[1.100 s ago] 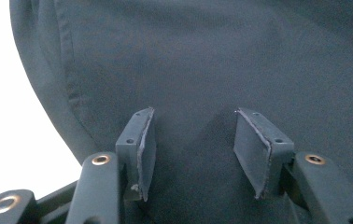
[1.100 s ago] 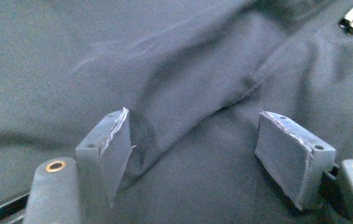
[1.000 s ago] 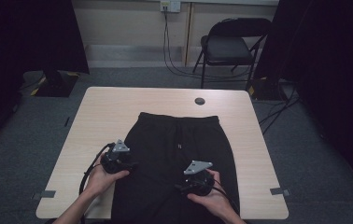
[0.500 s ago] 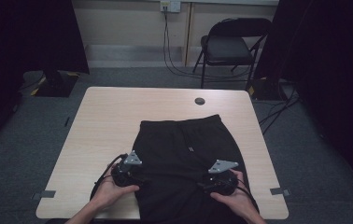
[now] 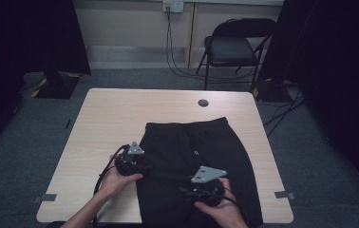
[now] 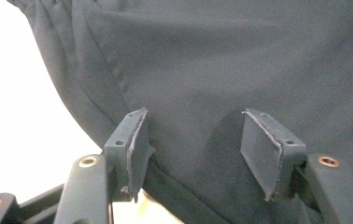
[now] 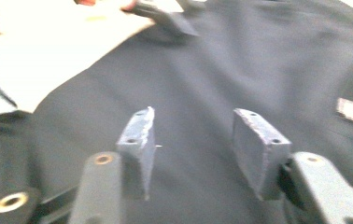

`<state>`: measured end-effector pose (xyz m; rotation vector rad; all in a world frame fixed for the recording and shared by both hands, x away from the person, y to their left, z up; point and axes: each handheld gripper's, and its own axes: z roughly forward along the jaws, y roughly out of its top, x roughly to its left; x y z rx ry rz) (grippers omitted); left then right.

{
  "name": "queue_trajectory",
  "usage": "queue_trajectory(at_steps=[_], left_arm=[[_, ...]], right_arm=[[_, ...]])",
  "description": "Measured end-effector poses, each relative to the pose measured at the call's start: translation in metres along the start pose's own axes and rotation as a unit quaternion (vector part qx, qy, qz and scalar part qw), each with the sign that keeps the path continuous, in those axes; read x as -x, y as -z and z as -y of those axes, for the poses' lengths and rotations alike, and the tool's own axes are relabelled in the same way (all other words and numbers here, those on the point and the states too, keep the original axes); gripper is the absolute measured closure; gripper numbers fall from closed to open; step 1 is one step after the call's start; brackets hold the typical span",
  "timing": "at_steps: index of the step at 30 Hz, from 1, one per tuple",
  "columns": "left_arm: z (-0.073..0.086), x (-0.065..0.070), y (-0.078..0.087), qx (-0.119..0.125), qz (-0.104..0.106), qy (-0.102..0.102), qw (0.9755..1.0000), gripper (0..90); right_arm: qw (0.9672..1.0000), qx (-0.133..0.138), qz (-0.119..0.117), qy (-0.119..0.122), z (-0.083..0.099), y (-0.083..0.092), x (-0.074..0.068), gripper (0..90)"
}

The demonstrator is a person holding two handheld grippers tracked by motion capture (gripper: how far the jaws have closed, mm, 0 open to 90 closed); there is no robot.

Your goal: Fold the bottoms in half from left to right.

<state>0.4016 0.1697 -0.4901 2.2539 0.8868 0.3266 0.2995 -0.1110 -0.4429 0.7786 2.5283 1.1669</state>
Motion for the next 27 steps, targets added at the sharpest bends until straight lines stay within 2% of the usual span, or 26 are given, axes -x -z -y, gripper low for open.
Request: queue_trajectory(at_steps=[1, 2, 4, 5, 6, 7, 9, 10, 11, 16, 18, 19, 20, 21, 23, 24, 25, 26, 27], left_arm=[[0.000, -0.001, 0.000, -0.001, 0.001, -0.007, 1.0000, 41.7], [0.000, -0.001, 0.000, -0.001, 0.001, -0.007, 1.0000, 41.7], [0.001, -0.002, 0.000, 0.004, 0.003, -0.008, 1.0000, 41.7], [0.001, -0.001, 0.000, 0.004, 0.002, -0.005, 1.0000, 41.7], [0.001, 0.000, 0.000, 0.001, -0.001, -0.002, 1.0000, 41.7], [0.001, 0.000, 0.000, 0.001, -0.001, -0.002, 1.0000, 41.7], [0.001, 0.000, 0.000, 0.002, -0.002, -0.001, 1.0000, 41.7], [0.001, 0.000, 0.000, 0.002, -0.001, -0.001, 1.0000, 41.7], [0.001, 0.000, 0.000, 0.001, -0.002, -0.002, 1.0000, 41.7], [0.001, 0.000, 0.000, 0.001, 0.000, -0.002, 1.0000, 41.7], [0.001, 0.000, 0.000, 0.002, -0.001, -0.002, 1.0000, 41.6], [0.001, -0.001, 0.000, 0.001, -0.002, -0.004, 1.0000, 41.4], [0.001, -0.001, 0.000, 0.001, -0.002, -0.004, 1.0000, 41.4], [0.001, -0.001, 0.000, 0.002, 0.000, -0.002, 1.0000, 40.1], [0.000, -0.001, 0.001, -0.001, 0.004, 0.002, 1.0000, 38.9], [0.000, -0.001, 0.001, -0.001, 0.004, 0.002, 1.0000, 39.9], [0.000, -0.003, 0.004, 0.008, 0.020, 0.017, 0.9996, 41.3], [0.000, -0.003, 0.004, 0.008, 0.020, 0.017, 0.9996, 41.0], [-0.001, -0.003, 0.006, 0.019, 0.024, 0.025, 0.9992, 41.0]], right_arm=[[0.9999, -0.002, -0.011, 0.008, -0.004, -0.007, -0.010, 53.9], [0.9999, -0.002, -0.011, 0.008, -0.004, -0.007, -0.010, 53.9], [0.9988, -0.014, -0.038, 0.026, -0.009, -0.026, -0.029, 55.2], [0.9964, -0.030, -0.059, 0.052, -0.012, -0.047, -0.050, 55.3], [0.9956, -0.034, -0.069, 0.053, -0.013, -0.054, -0.056, 54.8], [0.9956, -0.034, -0.069, 0.053, -0.013, -0.054, -0.056, 54.8], [0.9937, -0.039, -0.085, 0.062, -0.014, -0.069, -0.070, 51.6], [0.9933, -0.039, -0.086, 0.067, -0.015, -0.073, -0.075, 49.8], [0.9939, -0.028, -0.092, 0.055, -0.019, -0.079, -0.079, 48.7], [0.9931, -0.036, -0.093, 0.063, -0.019, -0.091, -0.084, 45.8], [0.9932, -0.043, -0.086, 0.065, -0.016, -0.095, -0.085, 45.9], [0.9938, -0.035, -0.079, 0.070, -0.013, -0.096, -0.085, 49.9], [0.9938, -0.035, -0.079, 0.070, -0.013, -0.096, -0.085, 49.9], [0.9939, -0.032, -0.078, 0.072, -0.012, -0.095, -0.086, 62.9], [0.9937, -0.029, -0.077, 0.077, -0.013, -0.095, -0.086, 74.3], [0.9937, -0.029, -0.077, 0.077, -0.013, -0.095, -0.086, 74.3], [0.9949, -0.022, -0.068, 0.071, -0.014, -0.091, -0.084, 84.0], [0.9949, -0.022, -0.068, 0.071, -0.014, -0.091, -0.084, 84.0], [0.9955, -0.015, -0.069, 0.064, -0.015, -0.089, -0.082, 86.1]])
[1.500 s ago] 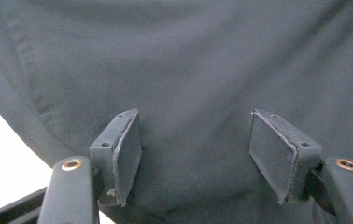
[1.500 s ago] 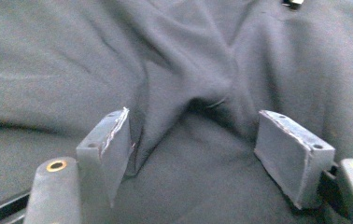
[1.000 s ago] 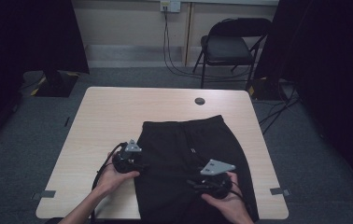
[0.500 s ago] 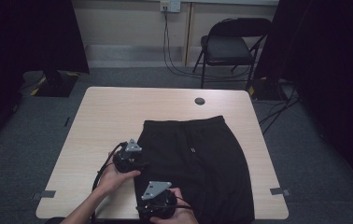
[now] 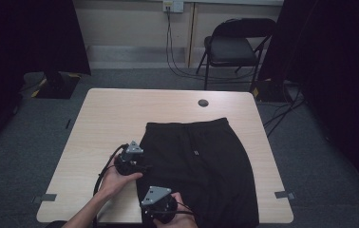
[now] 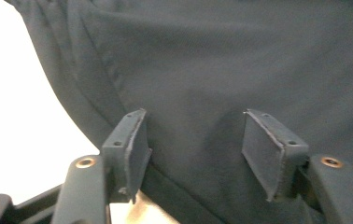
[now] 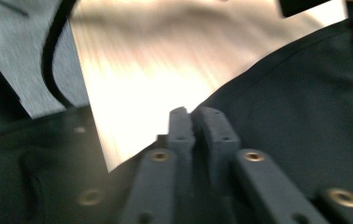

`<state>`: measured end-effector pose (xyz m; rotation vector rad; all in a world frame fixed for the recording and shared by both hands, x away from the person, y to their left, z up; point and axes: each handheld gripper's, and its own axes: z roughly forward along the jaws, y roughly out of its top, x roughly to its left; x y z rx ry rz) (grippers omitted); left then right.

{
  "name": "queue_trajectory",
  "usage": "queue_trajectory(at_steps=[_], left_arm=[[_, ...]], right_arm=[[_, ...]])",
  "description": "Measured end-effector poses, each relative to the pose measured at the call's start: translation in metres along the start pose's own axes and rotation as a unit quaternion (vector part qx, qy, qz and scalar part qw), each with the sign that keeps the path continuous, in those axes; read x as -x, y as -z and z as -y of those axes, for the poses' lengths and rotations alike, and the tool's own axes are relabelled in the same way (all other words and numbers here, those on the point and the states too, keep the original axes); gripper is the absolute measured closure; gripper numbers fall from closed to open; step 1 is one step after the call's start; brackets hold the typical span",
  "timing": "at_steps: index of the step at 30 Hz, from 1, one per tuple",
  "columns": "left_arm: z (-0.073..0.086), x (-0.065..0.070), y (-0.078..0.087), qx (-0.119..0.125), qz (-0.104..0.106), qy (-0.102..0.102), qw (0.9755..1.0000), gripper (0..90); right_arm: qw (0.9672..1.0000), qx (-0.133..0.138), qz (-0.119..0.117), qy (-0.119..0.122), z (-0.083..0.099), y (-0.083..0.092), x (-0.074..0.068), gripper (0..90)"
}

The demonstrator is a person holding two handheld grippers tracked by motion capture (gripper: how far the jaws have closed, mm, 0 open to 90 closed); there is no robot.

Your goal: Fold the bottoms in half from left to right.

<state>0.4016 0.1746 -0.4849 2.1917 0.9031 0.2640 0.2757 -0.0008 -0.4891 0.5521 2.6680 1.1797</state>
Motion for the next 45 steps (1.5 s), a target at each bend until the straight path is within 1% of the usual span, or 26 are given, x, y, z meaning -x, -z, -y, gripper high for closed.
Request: queue_trajectory(at_steps=[1, 2, 4, 5, 6, 8, 10, 11, 13, 15, 16, 17, 18, 19, 20, 24, 26, 28, 29, 30, 34, 35, 37, 40, 41, 45], left_arm=[[-0.001, 0.000, 0.004, 0.013, -0.003, 0.000, 0.9999, 40.3], [-0.003, 0.000, 0.010, 0.041, 0.000, 0.011, 0.9991, 39.3], [-0.004, 0.001, 0.013, 0.054, 0.000, 0.015, 0.9984, 39.0], [-0.004, 0.001, 0.013, 0.054, 0.000, 0.015, 0.9984, 38.8], [-0.004, 0.003, 0.014, 0.061, 0.000, 0.014, 0.9981, 38.6], [-0.005, 0.004, 0.013, 0.057, -0.003, 0.011, 0.9983, 38.6], [-0.005, 0.004, 0.011, 0.051, -0.005, 0.016, 0.9985, 38.6], [-0.005, 0.003, 0.011, 0.047, -0.007, 0.014, 0.9988, 38.7], [-0.004, 0.001, 0.009, 0.036, -0.013, 0.019, 0.9991, 39.7], [-0.002, -0.001, 0.006, 0.026, -0.016, 0.019, 0.9994, 41.1], [-0.001, -0.001, 0.003, 0.012, -0.016, 0.018, 0.9996, 41.2], [-0.001, -0.001, 0.003, 0.012, -0.016, 0.018, 0.9996, 41.3], [0.001, 0.000, -0.002, -0.009, -0.020, 0.008, 0.9997, 41.6], [0.001, 0.000, -0.002, -0.009, -0.020, 0.008, 0.9997, 41.6], [0.002, 0.003, -0.005, -0.017, -0.029, -0.012, 0.9994, 41.1], [0.002, 0.004, -0.006, -0.019, -0.033, -0.018, 0.9991, 40.2], [0.002, 0.004, -0.006, -0.018, -0.030, -0.015, 0.9993, 40.1], [0.002, 0.003, -0.006, -0.018, -0.029, -0.013, 0.9993, 40.0], [0.002, 0.003, -0.006, -0.017, -0.029, -0.011, 0.9994, 39.7], [0.001, 0.003, -0.005, -0.019, -0.026, -0.009, 0.9994, 39.5], [-0.001, 0.003, 0.000, -0.001, -0.025, -0.004, 0.9997, 39.2], [-0.001, 0.003, 0.000, -0.001, -0.025, -0.004, 0.9997, 39.2], [-0.003, 0.002, 0.006, 0.021, -0.031, -0.005, 0.9993, 39.2], [-0.004, 0.003, 0.009, 0.031, -0.030, -0.003, 0.9991, 39.0], [-0.004, 0.004, 0.009, 0.035, -0.028, 0.001, 0.9990, 38.9], [-0.005, 0.006, 0.010, 0.041, -0.028, -0.004, 0.9987, 38.3]], right_arm=[[1.0000, 0.007, 0.005, -0.003, -0.001, 0.005, 0.002, 88.7], [0.9996, 0.020, 0.018, -0.007, -0.003, 0.020, 0.008, 90.0], [0.9990, 0.028, 0.033, -0.012, -0.003, 0.034, 0.015, 90.0], [0.9990, 0.028, 0.033, -0.012, -0.003, 0.034, 0.015, 90.0], [0.9983, 0.025, 0.051, -0.016, 0.002, 0.050, 0.025, 90.0], [0.9978, 0.023, 0.059, -0.020, 0.007, 0.055, 0.030, 90.0], [0.9970, 0.021, 0.056, -0.048, 0.016, 0.058, 0.039, 89.2], [0.9974, 0.020, 0.042, -0.055, 0.019, 0.050, 0.037, 75.7], [0.9979, 0.011, 0.042, -0.049, 0.018, 0.042, 0.031, 71.7], [0.9993, 0.002, 0.015, -0.034, 0.013, 0.026, 0.019, 63.7], [0.9998, -0.007, 0.002, -0.018, 0.005, 0.010, 0.007, 55.7], [0.9998, -0.007, 0.002, -0.018, 0.005, 0.010, 0.007, 55.7], [0.9998, 0.001, -0.007, -0.017, 0.000, 0.002, 0.001, 51.0], [0.9998, 0.001, -0.007, -0.017, 0.000, 0.002, 0.001, 51.0], [1.0000, -0.003, -0.002, -0.006, -0.005, -0.004, -0.005, 45.5], [0.9999, -0.014, 0.001, 0.002, -0.008, -0.013, -0.010, 41.4], [0.9997, -0.021, 0.009, 0.010, -0.006, -0.017, -0.011, 41.6], [0.9998, -0.016, 0.008, 0.001, -0.005, -0.016, -0.011, 46.5], [0.9999, -0.016, 0.007, 0.002, -0.004, -0.015, -0.011, 50.4], [0.9998, -0.011, 0.014, 0.000, -0.002, -0.013, -0.010, 62.7], [0.9998, -0.004, 0.021, -0.002, 0.001, -0.009, -0.007, 81.3], [0.9998, -0.004, 0.021, -0.002, 0.001, -0.009, -0.007, 81.3], [0.9993, 0.011, 0.036, 0.001, 0.000, 0.002, -0.005, 89.6], [0.9989, 0.020, 0.042, -0.005, -0.001, 0.012, 0.000, 90.0], [0.9981, 0.026, 0.055, -0.008, -0.001, 0.023, 0.007, 90.0], [0.9969, 0.023, 0.074, -0.011, 0.006, 0.037, 0.019, 90.0]])
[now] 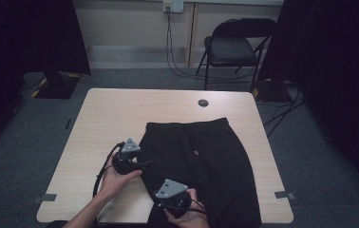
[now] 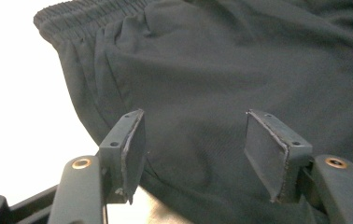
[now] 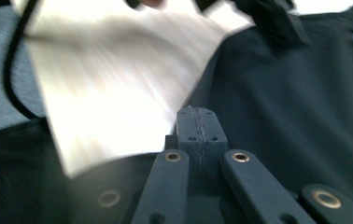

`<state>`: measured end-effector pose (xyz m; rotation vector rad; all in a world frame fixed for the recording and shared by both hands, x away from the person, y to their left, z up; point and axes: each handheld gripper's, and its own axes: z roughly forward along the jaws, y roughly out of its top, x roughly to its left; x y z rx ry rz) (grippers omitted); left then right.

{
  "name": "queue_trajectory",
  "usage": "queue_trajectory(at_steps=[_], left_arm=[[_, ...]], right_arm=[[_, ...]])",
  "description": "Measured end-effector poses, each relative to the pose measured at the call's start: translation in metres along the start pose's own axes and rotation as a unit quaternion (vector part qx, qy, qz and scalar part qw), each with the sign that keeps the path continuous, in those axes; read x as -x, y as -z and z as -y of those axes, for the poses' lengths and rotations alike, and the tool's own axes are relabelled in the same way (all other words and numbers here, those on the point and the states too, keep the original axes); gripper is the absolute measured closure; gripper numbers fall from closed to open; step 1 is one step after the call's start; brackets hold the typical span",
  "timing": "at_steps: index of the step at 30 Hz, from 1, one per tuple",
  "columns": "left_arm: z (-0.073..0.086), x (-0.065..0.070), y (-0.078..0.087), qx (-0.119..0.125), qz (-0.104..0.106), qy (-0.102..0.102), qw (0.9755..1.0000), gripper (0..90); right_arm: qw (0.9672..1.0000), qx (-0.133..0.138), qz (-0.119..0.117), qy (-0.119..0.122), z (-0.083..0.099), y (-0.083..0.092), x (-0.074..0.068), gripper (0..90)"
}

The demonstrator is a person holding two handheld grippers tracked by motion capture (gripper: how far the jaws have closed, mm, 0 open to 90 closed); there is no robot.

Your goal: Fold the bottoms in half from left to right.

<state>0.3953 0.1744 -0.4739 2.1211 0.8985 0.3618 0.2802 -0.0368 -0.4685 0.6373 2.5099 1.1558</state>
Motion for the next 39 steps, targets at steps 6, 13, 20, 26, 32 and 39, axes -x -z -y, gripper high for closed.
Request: queue_trajectory(at_steps=[6, 13, 20, 26, 32, 39], left_arm=[[0.001, 0.005, -0.009, -0.023, 0.006, -0.016, 0.9996, 37.5], [0.005, 0.007, -0.017, -0.056, 0.014, -0.015, 0.9982, 37.5], [0.002, 0.002, -0.010, -0.043, 0.009, -0.007, 0.9990, 37.2], [-0.001, -0.016, 0.012, 0.003, -0.005, 0.037, 0.9993, 34.2], [-0.008, -0.033, 0.003, -0.011, -0.021, 0.035, 0.9991, 31.5], [-0.010, -0.047, -0.024, -0.018, -0.023, 0.074, 0.9968, 38.2]], right_arm=[[0.9993, -0.032, 0.015, -0.014, 0.030, 0.004, 0.021, 90.0], [0.9992, -0.027, 0.011, -0.029, 0.024, -0.011, 0.017, 57.1], [0.9981, -0.025, 0.015, -0.055, 0.027, -0.017, 0.022, 52.2], [0.9988, -0.022, -0.014, -0.041, 0.030, -0.011, 0.011, 78.7], [0.9989, -0.021, -0.038, -0.018, 0.025, -0.015, -0.001, 89.2], [0.9989, -0.021, -0.038, -0.016, 0.024, -0.015, -0.005, 89.2]])
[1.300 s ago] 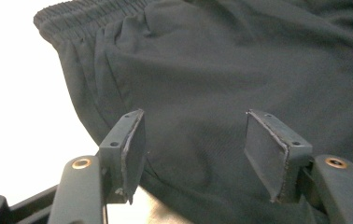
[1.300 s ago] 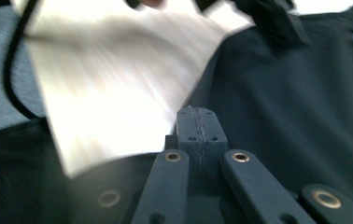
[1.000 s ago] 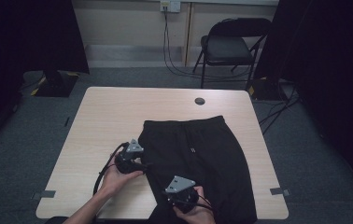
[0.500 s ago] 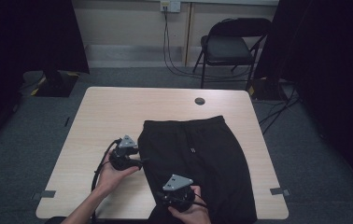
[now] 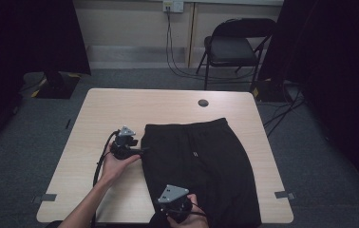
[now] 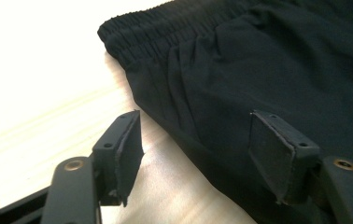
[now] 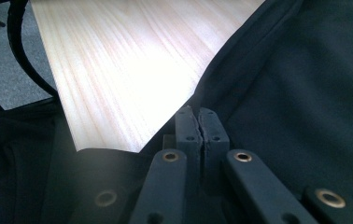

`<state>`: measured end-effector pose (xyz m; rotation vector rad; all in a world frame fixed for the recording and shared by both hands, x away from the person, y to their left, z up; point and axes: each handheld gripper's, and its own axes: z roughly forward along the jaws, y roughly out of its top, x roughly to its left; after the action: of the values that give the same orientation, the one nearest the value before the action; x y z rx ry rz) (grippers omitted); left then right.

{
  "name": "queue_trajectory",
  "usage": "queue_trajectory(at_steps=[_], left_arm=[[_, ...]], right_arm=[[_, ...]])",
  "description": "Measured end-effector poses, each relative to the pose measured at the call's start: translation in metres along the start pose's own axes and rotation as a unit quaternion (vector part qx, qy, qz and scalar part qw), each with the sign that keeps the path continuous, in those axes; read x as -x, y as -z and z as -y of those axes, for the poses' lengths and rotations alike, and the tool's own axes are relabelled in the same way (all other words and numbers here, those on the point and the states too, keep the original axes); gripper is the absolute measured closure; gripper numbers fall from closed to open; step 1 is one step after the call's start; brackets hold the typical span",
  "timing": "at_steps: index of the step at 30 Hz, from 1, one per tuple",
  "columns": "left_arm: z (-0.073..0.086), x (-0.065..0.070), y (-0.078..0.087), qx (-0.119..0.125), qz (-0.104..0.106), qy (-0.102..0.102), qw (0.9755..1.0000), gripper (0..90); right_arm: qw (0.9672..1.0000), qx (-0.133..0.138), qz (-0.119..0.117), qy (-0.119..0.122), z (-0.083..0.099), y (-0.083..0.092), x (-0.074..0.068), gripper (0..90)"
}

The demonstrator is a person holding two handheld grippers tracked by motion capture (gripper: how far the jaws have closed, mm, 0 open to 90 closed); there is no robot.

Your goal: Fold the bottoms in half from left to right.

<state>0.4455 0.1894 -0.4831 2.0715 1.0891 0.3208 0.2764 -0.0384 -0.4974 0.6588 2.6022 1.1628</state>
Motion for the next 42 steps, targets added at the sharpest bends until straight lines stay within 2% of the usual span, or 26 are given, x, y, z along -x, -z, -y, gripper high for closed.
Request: queue_trajectory(at_steps=[2, 3, 6, 7, 9, 13, 14, 16, 18, 19, 21, 23, 24, 25, 26, 27, 28, 29, 33, 35, 37, 38, 40, 42], left_arm=[[0.001, 0.000, -0.002, -0.004, -0.004, 0.000, 1.0000, 38.9], [0.001, 0.000, -0.003, -0.014, -0.006, -0.003, 0.9999, 38.9], [0.002, -0.002, -0.007, -0.004, -0.015, 0.009, 0.9998, 40.4], [0.002, -0.001, -0.009, 0.000, -0.010, 0.010, 0.9999, 39.1], [0.003, 0.005, -0.014, -0.012, -0.022, -0.015, 0.9996, 38.1], [0.002, 0.007, -0.017, -0.006, -0.030, -0.014, 0.9994, 35.8], [0.001, 0.011, -0.021, -0.003, -0.045, -0.034, 0.9984, 36.2], [0.000, 0.013, -0.022, -0.001, -0.039, -0.034, 0.9987, 37.6], [-0.002, 0.016, -0.023, 0.001, -0.031, -0.031, 0.9990, 55.8], [-0.002, 0.016, -0.023, 0.004, -0.028, -0.032, 0.9991, 60.9], [-0.001, 0.015, -0.024, 0.009, -0.012, -0.019, 0.9997, 77.6], [-0.001, 0.014, -0.024, 0.011, -0.004, -0.011, 0.9999, 84.9], [-0.001, 0.014, -0.025, 0.013, -0.003, -0.003, 0.9999, 85.8], [0.000, 0.011, -0.024, 0.018, 0.002, 0.014, 0.9997, 86.3], [0.000, 0.011, -0.024, 0.018, 0.002, 0.014, 0.9997, 86.4], [-0.001, 0.008, -0.021, 0.028, 0.006, 0.025, 0.9993, 86.5], [-0.001, 0.008, -0.021, 0.028, 0.006, 0.025, 0.9993, 86.5], [-0.004, 0.006, -0.015, 0.047, 0.016, 0.046, 0.9977, 86.6], [-0.010, 0.003, -0.004, 0.060, 0.015, 0.048, 0.9970, 86.6], [-0.017, 0.001, 0.004, 0.075, 0.012, 0.050, 0.9958, 86.6], [-0.027, -0.003, 0.016, 0.101, 0.018, 0.066, 0.9925, 86.6], [-0.035, -0.005, 0.025, 0.112, 0.012, 0.059, 0.9919, 86.7], [-0.044, -0.008, 0.034, 0.120, 0.004, 0.058, 0.9911, 86.7], [-0.050, -0.011, 0.040, 0.122, -0.002, 0.056, 0.9909, 86.8]], right_arm=[[1.0000, 0.000, -0.002, 0.002, 0.000, 0.000, 0.001, 89.2], [1.0000, 0.000, -0.002, 0.002, 0.000, 0.000, 0.001, 89.2], [1.0000, -0.001, -0.004, 0.003, 0.000, 0.000, 0.001, 89.1], [1.0000, -0.002, -0.003, 0.005, -0.001, 0.000, 0.001, 89.1], [1.0000, -0.002, -0.002, 0.006, -0.001, 0.000, 0.001, 89.2], [1.0000, -0.001, -0.004, 0.006, -0.001, -0.001, 0.001, 89.2], [1.0000, -0.002, -0.004, 0.006, -0.001, -0.001, 0.001, 89.2], [1.0000, 0.000, -0.004, 0.006, -0.001, -0.002, 0.001, 89.2], [1.0000, 0.000, -0.004, 0.005, -0.002, -0.002, 0.001, 89.2], [1.0000, -0.001, -0.005, 0.003, -0.002, -0.002, 0.002, 89.3], [1.0000, -0.001, -0.008, 0.002, -0.003, -0.003, 0.003, 89.5], [0.9999, 0.000, -0.014, -0.002, -0.003, -0.004, 0.005, 89.8], [0.9999, -0.001, -0.015, -0.005, -0.004, -0.004, 0.006, 89.9], [0.9998, -0.001, -0.017, -0.005, -0.006, -0.004, 0.006, 90.0], [0.9998, -0.001, -0.017, -0.005, -0.006, -0.004, 0.006, 90.0], [0.9998, 0.007, -0.018, -0.009, -0.009, -0.001, 0.006, 90.0], [0.9997, 0.012, -0.020, -0.010, -0.012, 0.002, 0.006, 90.0], [0.9995, 0.019, -0.022, -0.012, -0.015, 0.005, 0.007, 90.0], [0.9987, 0.038, -0.028, -0.018, -0.028, 0.013, 0.007, 90.0], [0.9980, 0.054, -0.029, -0.017, -0.039, 0.019, 0.006, 90.0], [0.9973, 0.067, -0.028, -0.013, -0.049, 0.024, 0.004, 90.0], [0.9964, 0.080, -0.027, -0.010, -0.061, 0.031, 0.003, 90.0], [0.9952, 0.094, -0.026, -0.008, -0.074, 0.035, 0.005, 90.0], [0.9944, 0.102, -0.028, -0.010, -0.080, 0.037, 0.006, 90.0]])
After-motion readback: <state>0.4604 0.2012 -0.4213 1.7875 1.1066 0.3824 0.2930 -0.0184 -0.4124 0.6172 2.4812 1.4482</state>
